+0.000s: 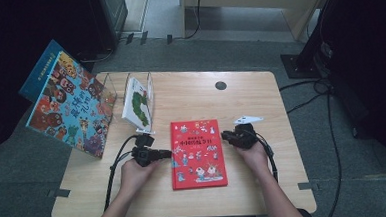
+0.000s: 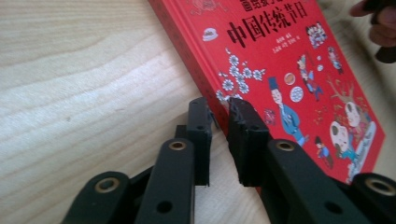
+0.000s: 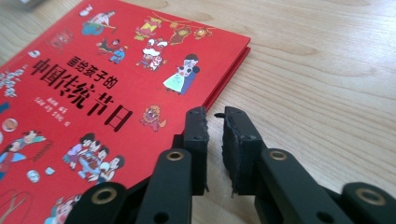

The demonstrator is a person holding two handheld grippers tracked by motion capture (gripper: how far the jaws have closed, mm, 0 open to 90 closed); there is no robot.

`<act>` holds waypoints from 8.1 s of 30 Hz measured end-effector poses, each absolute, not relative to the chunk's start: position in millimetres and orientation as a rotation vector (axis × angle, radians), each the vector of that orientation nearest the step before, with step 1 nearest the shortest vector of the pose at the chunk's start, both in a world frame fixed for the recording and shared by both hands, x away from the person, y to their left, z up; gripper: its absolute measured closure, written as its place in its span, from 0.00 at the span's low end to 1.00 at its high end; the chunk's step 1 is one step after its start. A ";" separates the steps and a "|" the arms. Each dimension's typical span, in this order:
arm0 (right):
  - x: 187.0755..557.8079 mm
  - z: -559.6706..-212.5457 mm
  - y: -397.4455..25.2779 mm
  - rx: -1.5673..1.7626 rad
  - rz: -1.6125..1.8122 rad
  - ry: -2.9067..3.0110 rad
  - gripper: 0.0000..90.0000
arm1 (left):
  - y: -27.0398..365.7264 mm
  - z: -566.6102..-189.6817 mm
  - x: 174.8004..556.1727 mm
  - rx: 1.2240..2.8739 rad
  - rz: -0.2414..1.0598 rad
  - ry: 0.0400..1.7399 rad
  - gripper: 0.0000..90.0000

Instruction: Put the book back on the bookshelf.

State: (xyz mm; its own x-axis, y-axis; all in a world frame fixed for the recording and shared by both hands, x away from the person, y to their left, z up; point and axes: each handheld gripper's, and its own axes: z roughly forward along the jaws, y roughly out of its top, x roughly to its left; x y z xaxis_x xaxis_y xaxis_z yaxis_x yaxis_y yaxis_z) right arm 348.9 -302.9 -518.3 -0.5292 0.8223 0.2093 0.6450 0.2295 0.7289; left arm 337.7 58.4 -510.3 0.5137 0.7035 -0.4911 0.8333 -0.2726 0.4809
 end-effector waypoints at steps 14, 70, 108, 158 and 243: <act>319.5 -508.9 -298.0 1.427 1.218 2.252 0.76 | 53.7 -512.8 341.5 2.038 -0.194 1.249 1.00; 340.4 -478.9 -283.3 1.854 1.102 2.474 0.77 | 24.5 -512.6 332.4 2.035 -0.165 1.235 0.95; 362.0 -464.8 -305.1 1.944 0.937 2.505 0.80 | 20.3 -511.2 330.8 2.067 -0.132 1.228 1.00; 396.1 -355.9 -173.6 1.436 0.677 2.870 0.98 | 41.8 -500.2 338.4 1.969 -0.186 1.211 0.64; 356.1 -402.4 -268.6 0.928 1.567 2.552 0.66 | 43.2 -328.0 348.6 2.426 -0.069 0.575 0.83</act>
